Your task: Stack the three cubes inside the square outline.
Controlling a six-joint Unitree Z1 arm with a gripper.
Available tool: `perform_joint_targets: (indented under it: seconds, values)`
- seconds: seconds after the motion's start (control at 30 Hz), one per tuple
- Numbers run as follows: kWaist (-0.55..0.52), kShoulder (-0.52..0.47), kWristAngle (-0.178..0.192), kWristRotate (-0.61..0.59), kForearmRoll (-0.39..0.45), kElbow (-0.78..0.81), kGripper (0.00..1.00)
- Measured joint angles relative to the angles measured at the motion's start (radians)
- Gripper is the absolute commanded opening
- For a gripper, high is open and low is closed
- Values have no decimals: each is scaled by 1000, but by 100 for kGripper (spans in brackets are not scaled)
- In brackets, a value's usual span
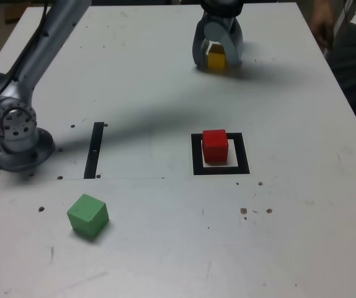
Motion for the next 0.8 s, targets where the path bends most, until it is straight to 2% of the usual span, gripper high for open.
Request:
perform_joint_targets:
  seconds: [0.53, 0.8]
  values:
    - [-2, -6, 0, 0, 1, 11, 31]
    - [-33, -114, -10, -44, -1, 114, 31]
